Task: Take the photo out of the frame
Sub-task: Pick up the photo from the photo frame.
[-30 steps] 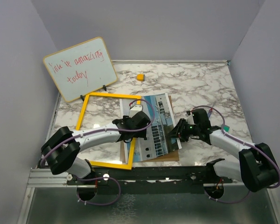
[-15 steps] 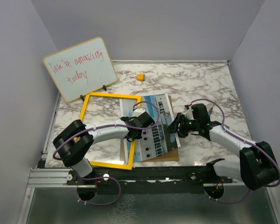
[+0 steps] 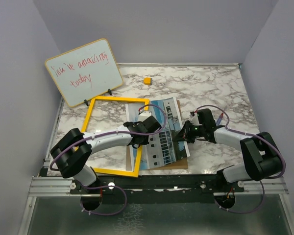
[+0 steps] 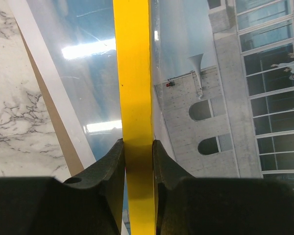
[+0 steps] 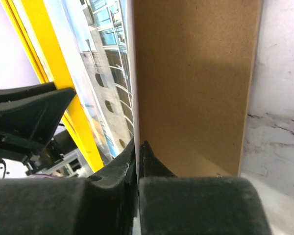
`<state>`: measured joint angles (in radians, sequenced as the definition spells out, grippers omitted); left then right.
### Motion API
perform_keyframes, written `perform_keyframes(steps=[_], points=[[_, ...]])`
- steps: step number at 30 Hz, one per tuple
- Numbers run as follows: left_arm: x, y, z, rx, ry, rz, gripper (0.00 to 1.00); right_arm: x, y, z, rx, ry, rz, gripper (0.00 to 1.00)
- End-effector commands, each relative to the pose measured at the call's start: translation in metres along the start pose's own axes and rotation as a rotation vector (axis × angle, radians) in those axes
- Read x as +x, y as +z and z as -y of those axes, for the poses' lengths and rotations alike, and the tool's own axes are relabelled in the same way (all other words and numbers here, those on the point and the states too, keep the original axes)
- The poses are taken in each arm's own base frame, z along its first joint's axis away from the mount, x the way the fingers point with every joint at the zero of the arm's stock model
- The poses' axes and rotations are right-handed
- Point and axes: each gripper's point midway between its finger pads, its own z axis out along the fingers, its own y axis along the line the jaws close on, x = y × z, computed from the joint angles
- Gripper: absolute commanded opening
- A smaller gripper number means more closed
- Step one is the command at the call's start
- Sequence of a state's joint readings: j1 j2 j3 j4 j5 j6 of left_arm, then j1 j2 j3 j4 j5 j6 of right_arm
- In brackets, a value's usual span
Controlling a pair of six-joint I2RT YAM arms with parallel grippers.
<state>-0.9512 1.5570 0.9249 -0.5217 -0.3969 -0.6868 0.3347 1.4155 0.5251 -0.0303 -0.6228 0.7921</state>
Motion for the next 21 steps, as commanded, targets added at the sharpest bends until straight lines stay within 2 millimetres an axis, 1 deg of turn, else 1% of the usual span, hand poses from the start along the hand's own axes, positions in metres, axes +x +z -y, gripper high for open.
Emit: perform_keyframes(steps=[1,7,10,17,21], points=[[-0.029,-0.022,0.005,0.032,-0.009,0.092,0.0,0.0,0.005,-0.011,-0.088,-0.013,-0.006,0.01],[-0.044,-0.036,0.0,0.042,-0.048,0.147,0.0,-0.002,-0.004,-0.017,-0.123,0.001,0.058,0.0],[-0.046,-0.038,-0.006,0.034,-0.056,0.154,0.0,-0.001,-0.013,-0.03,-0.186,-0.015,0.078,0.0],[-0.05,-0.042,-0.009,0.036,-0.074,0.169,0.0,-0.002,-0.034,-0.048,-0.307,-0.024,0.151,0.01],[-0.05,-0.042,-0.011,0.03,-0.077,0.174,0.0,0.003,-0.052,-0.07,-0.443,-0.076,0.171,0.0]])
